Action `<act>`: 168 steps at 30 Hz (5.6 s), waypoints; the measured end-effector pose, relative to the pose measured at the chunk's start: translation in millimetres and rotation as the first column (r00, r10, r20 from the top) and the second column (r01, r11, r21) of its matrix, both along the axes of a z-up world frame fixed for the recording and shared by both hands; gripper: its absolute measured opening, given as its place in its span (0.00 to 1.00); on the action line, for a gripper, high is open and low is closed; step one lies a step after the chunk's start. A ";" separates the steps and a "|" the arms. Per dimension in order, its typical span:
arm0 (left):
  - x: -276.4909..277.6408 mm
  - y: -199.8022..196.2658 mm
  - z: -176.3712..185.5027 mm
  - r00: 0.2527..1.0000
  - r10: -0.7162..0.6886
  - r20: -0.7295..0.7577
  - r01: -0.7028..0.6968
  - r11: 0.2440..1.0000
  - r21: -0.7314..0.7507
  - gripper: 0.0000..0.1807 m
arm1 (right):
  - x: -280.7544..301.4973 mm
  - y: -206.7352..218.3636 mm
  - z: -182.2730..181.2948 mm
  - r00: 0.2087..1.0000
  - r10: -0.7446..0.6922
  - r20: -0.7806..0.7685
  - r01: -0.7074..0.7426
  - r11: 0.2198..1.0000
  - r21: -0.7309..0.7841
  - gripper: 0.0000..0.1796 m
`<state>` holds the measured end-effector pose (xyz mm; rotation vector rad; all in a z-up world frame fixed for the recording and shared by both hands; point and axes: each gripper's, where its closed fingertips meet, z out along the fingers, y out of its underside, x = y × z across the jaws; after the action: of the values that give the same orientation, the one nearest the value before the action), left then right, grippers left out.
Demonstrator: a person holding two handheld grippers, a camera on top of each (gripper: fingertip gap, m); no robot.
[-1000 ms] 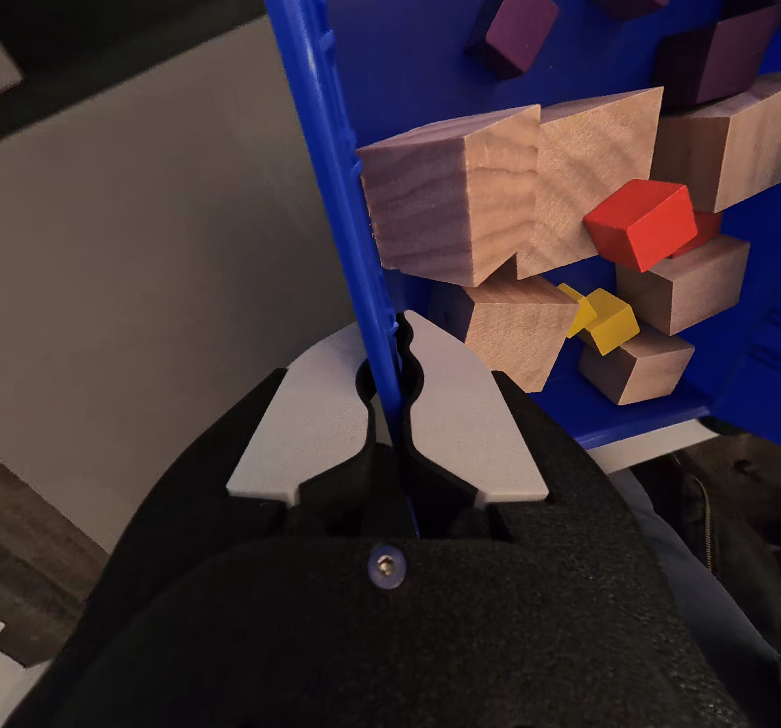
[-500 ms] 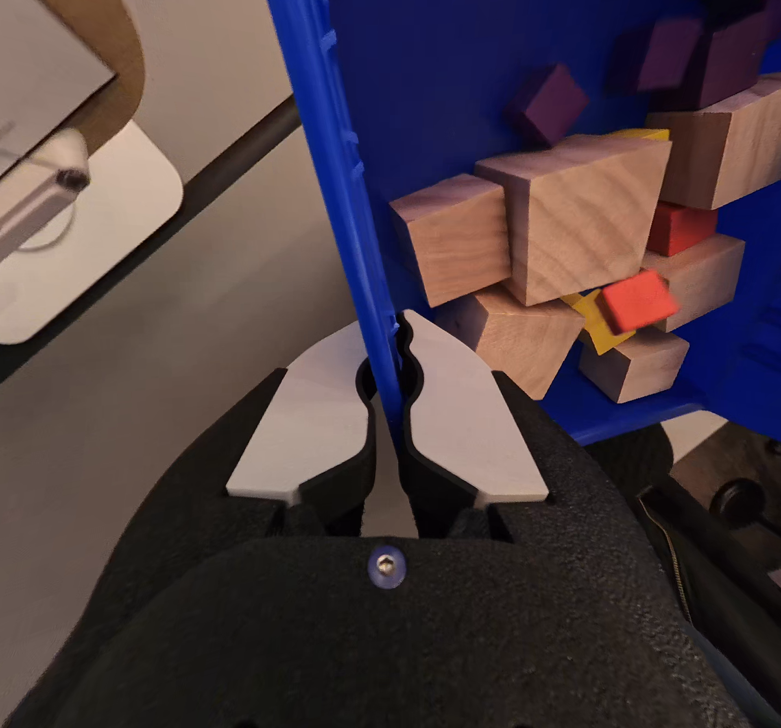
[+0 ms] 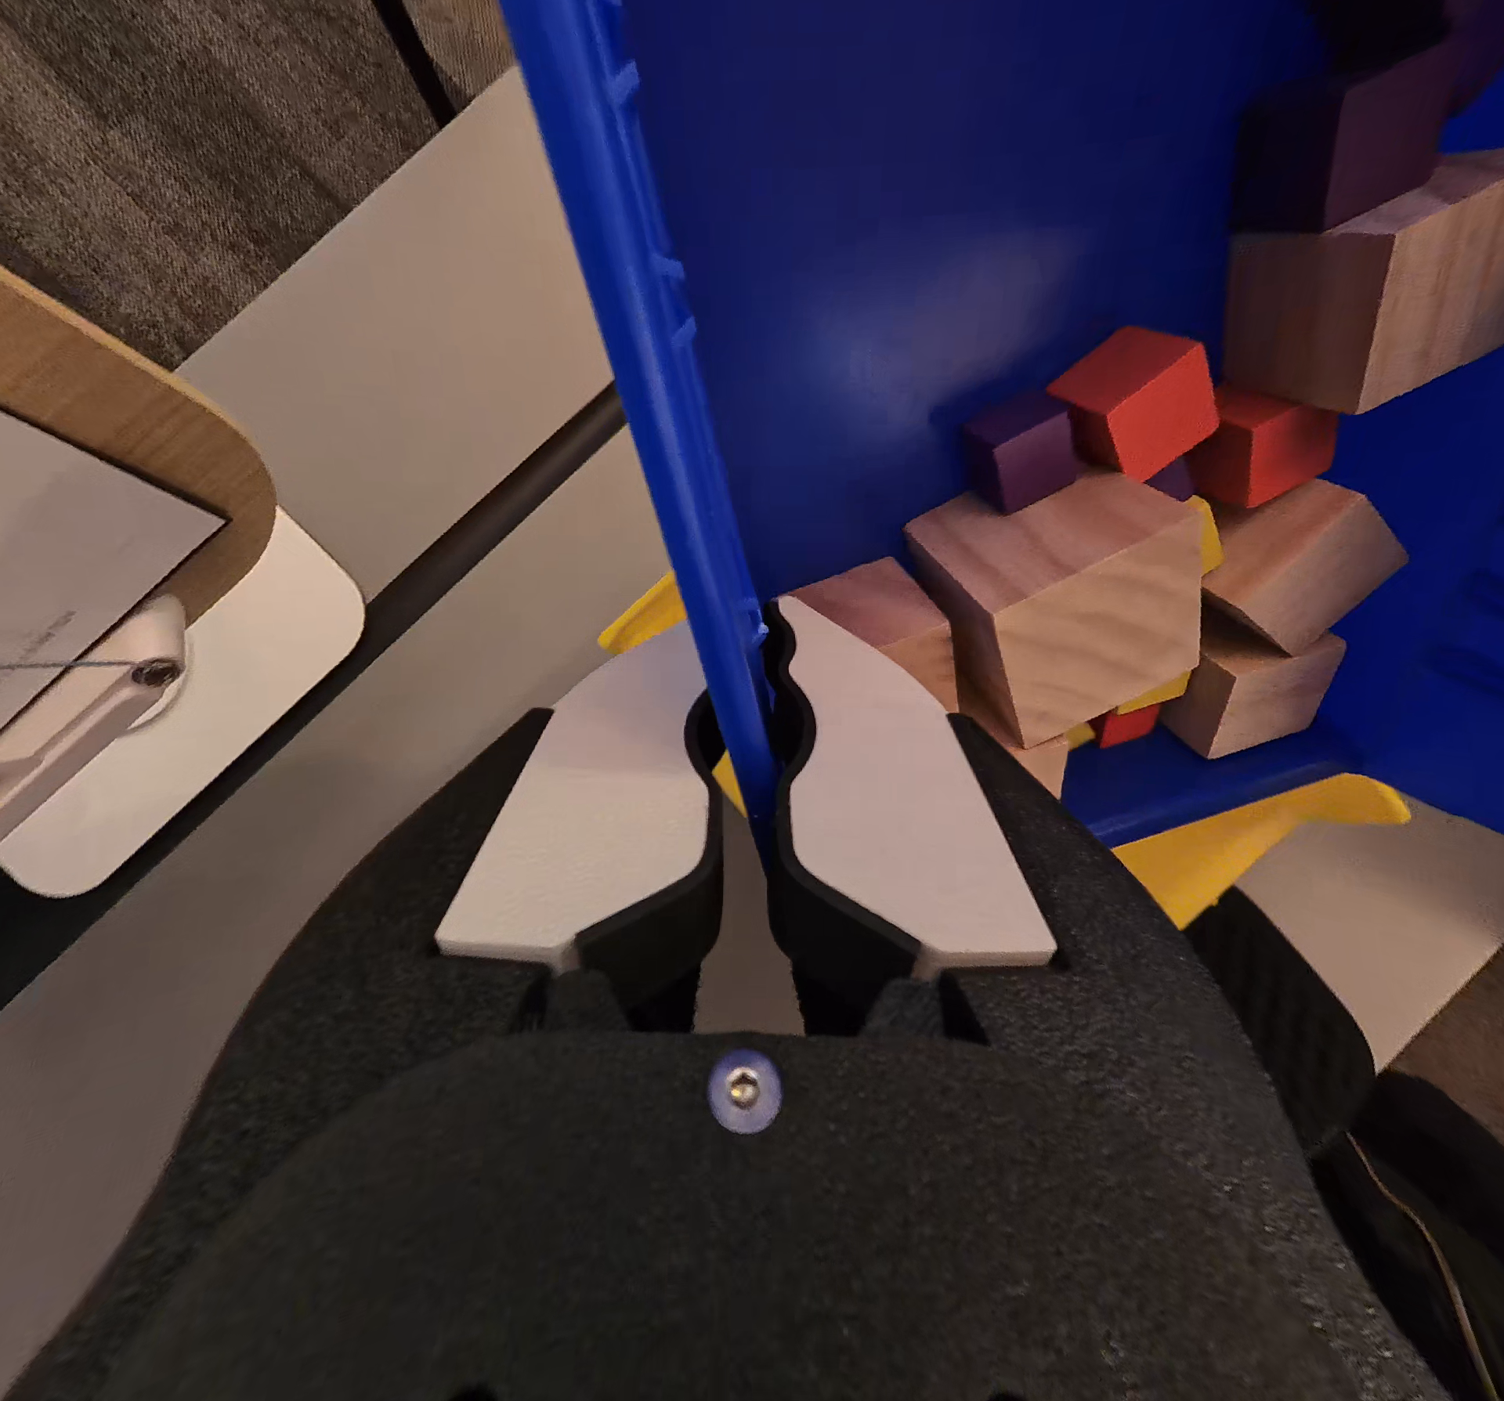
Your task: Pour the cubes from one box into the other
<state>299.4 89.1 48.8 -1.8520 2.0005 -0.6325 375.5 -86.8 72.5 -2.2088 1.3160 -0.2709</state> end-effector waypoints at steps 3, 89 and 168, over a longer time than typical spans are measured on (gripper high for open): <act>11.3 -3.2 0.7 0.994 -0.005 0.108 0.008 1.000 -0.022 0.03 | 8.5 -3.0 10.8 0.994 0.003 0.113 -0.002 1.000 -0.007 0.03; 41.9 -14.6 -16.8 0.861 0.099 0.499 0.104 0.927 -0.362 0.02 | -20.2 2.3 69.2 0.850 0.132 0.510 0.086 0.920 -0.382 0.04; 18.2 -14.5 2.3 0.763 0.115 0.636 0.146 0.928 -0.343 0.03 | -60.9 5.2 88.0 0.836 0.192 0.514 0.090 0.876 -0.473 0.05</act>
<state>317.6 74.5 51.1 -1.4782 1.4856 -1.5170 314.7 -81.6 160.4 -2.2811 0.9181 -1.2361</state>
